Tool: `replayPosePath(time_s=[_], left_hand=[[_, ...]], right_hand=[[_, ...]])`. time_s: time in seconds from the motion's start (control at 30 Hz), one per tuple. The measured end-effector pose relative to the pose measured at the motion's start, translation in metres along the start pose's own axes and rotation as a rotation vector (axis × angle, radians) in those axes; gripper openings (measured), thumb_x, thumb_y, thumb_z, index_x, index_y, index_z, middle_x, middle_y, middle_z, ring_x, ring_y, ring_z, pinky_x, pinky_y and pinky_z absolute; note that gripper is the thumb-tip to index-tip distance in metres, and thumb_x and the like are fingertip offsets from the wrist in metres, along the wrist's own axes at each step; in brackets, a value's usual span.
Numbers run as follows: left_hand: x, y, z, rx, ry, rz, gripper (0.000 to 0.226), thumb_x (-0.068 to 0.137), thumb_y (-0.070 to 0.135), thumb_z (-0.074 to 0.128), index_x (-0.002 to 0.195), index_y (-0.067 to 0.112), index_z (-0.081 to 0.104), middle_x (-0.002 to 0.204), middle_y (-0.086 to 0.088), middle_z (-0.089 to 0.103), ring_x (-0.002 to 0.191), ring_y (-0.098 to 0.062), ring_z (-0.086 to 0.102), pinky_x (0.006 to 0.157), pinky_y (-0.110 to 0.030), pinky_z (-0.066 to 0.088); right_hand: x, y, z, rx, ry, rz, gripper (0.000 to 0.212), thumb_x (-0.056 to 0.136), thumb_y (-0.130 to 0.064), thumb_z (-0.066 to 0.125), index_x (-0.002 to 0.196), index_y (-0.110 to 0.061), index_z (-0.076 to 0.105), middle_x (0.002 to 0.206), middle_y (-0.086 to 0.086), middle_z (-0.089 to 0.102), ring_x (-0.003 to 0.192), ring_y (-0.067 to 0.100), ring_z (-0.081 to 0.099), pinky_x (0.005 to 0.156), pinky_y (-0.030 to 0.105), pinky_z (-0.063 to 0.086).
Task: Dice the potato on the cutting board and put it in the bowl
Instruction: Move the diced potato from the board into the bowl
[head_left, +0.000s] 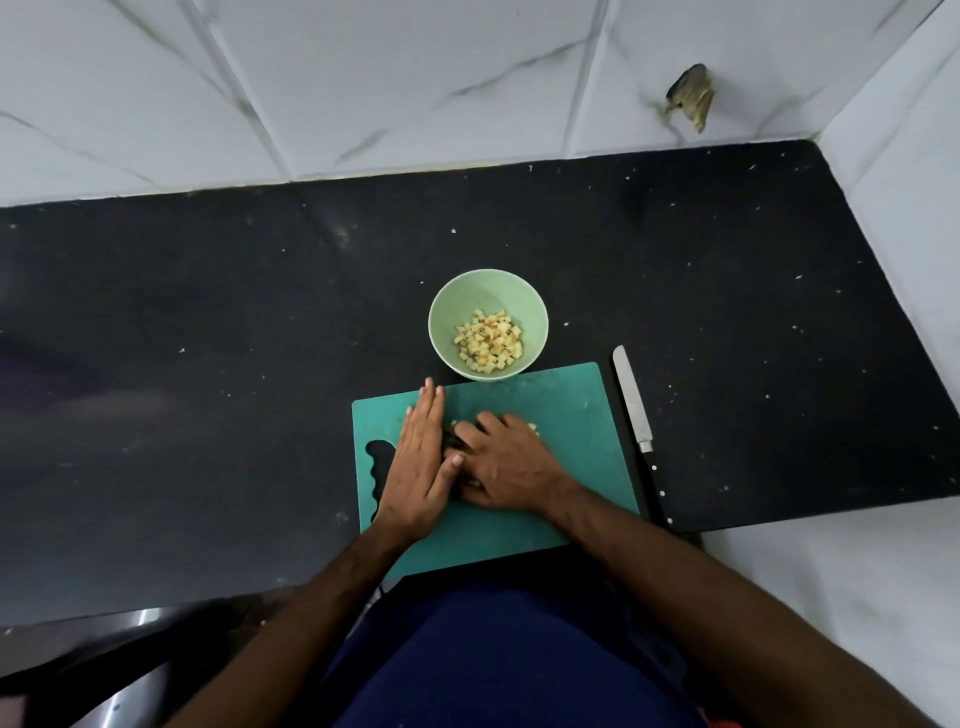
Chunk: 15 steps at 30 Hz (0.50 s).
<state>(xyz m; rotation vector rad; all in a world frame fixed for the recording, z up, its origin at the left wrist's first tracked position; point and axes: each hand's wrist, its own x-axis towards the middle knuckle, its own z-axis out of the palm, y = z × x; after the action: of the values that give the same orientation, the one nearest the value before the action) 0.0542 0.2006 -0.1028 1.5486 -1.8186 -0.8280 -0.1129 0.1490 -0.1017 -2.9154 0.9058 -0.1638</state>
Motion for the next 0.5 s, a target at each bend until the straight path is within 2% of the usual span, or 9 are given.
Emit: replayPosePath(time_s=[0.07, 0.17, 0.23, 0.3, 0.4, 0.5], left_hand=[[0.0, 0.0, 0.0, -0.051, 0.016, -0.021, 0.076, 0.105, 0.057, 0.021, 0.16, 0.006, 0.01, 0.17, -0.006, 0.005, 0.156, -0.024, 0.008, 0.125, -0.055, 0.01], [0.002, 0.0, 0.0, -0.109, 0.024, -0.058, 0.073, 0.106, 0.056, 0.021, 0.161, 0.008, 0.009, 0.17, -0.002, 0.007, 0.156, -0.022, 0.009, 0.126, -0.053, 0.008], [0.002, 0.0, 0.0, -0.139, 0.026, -0.084, 0.073, 0.106, 0.057, 0.02, 0.161, 0.009, 0.011, 0.17, 0.001, 0.01, 0.156, -0.018, 0.011, 0.126, -0.052, 0.008], [0.001, 0.0, 0.0, -0.18, 0.028, -0.125, 0.073, 0.105, 0.059, 0.02, 0.16, 0.011, 0.015, 0.168, 0.004, 0.015, 0.155, -0.013, 0.014, 0.126, -0.053, 0.009], [0.001, 0.001, -0.005, -0.235, 0.041, -0.173, 0.071, 0.104, 0.061, 0.022, 0.16, 0.017, 0.019, 0.166, 0.005, 0.024, 0.153, -0.011, 0.02, 0.125, -0.054, 0.015], [0.005, 0.001, -0.012, -0.287, 0.049, -0.218, 0.064, 0.104, 0.055, 0.028, 0.16, 0.024, 0.022, 0.162, 0.011, 0.032, 0.149, -0.008, 0.028, 0.124, -0.046, 0.023]], right_hand=[[0.003, 0.003, -0.001, 0.004, 0.015, -0.041, 0.037, 0.088, -0.052, 0.057, 0.104, -0.018, 0.063, 0.111, 0.008, 0.057, 0.084, 0.028, 0.056, 0.058, 0.038, 0.048], [0.011, 0.009, -0.006, 0.077, -0.02, -0.033, 0.036, 0.084, -0.046, 0.073, 0.102, -0.017, 0.061, 0.107, 0.009, 0.056, 0.074, 0.028, 0.058, 0.047, 0.036, 0.048], [0.017, 0.013, -0.014, 0.147, -0.086, 0.013, 0.03, 0.088, -0.043, 0.07, 0.103, -0.018, 0.061, 0.106, 0.008, 0.055, 0.076, 0.029, 0.061, 0.048, 0.037, 0.048], [0.02, 0.016, -0.023, 0.254, -0.102, 0.099, 0.025, 0.092, -0.041, 0.063, 0.101, -0.019, 0.059, 0.102, 0.005, 0.055, 0.08, 0.028, 0.062, 0.055, 0.039, 0.049], [0.02, 0.021, -0.039, 0.48, -0.07, 0.286, 0.018, 0.09, -0.034, 0.063, 0.092, -0.017, 0.06, 0.09, 0.0, 0.06, 0.078, 0.022, 0.059, 0.065, 0.037, 0.047], [0.023, 0.027, -0.059, 0.911, -0.186, 0.516, 0.016, 0.093, -0.025, 0.062, 0.082, -0.013, 0.063, 0.071, -0.005, 0.062, 0.063, 0.008, 0.054, 0.06, 0.029, 0.044]])
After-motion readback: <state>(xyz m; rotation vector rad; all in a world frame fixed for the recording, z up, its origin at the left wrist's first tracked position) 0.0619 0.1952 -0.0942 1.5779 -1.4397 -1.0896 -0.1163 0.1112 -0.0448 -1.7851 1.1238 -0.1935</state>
